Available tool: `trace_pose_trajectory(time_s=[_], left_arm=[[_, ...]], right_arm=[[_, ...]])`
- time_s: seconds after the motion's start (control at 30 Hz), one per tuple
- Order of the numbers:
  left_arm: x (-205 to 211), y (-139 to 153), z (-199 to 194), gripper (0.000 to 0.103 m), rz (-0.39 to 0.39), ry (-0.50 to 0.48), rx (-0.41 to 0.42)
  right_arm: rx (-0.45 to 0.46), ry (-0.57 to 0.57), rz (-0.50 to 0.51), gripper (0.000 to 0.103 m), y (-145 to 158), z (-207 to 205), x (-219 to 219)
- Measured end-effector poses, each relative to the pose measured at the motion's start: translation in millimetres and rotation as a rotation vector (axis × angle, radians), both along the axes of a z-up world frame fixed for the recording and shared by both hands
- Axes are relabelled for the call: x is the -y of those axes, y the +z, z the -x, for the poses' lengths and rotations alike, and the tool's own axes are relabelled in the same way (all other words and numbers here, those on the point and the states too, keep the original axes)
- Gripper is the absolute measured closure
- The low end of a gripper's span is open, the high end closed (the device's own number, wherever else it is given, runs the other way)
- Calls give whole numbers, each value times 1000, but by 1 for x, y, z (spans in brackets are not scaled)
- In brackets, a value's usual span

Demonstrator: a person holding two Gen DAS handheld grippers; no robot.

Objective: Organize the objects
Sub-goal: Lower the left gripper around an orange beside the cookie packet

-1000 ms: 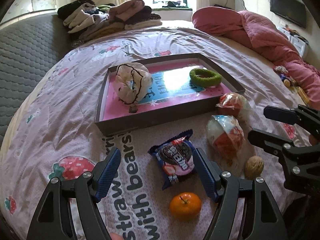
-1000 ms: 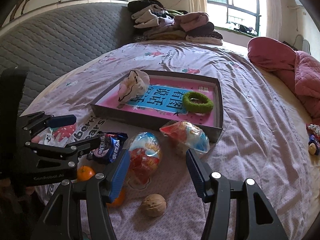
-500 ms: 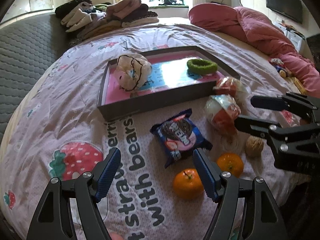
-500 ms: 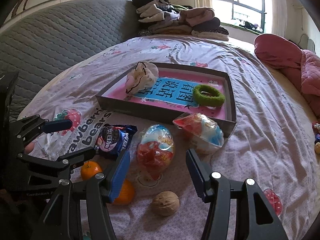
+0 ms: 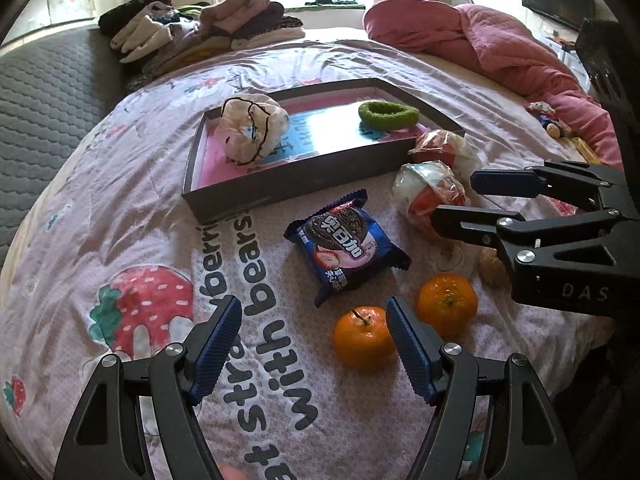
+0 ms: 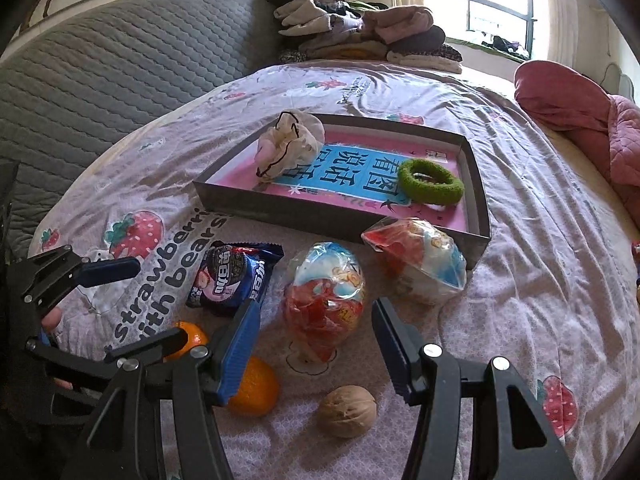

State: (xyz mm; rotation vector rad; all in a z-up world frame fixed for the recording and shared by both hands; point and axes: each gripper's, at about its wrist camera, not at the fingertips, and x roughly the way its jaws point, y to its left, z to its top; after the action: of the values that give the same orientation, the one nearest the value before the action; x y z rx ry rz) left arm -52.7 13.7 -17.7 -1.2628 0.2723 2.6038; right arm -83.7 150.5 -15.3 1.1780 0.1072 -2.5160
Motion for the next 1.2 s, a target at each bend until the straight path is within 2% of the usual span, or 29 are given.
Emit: trace_pose_trajectory(time_s=[0.7,1.2], left_arm=[[-2,-10,2,27,-14,-16,52],[-7,-17,1,28,-23,-20,52]], right_arm=[[40,-38,-1,45,-11,15,3],[70,-71,-17,45,-20,25,4]])
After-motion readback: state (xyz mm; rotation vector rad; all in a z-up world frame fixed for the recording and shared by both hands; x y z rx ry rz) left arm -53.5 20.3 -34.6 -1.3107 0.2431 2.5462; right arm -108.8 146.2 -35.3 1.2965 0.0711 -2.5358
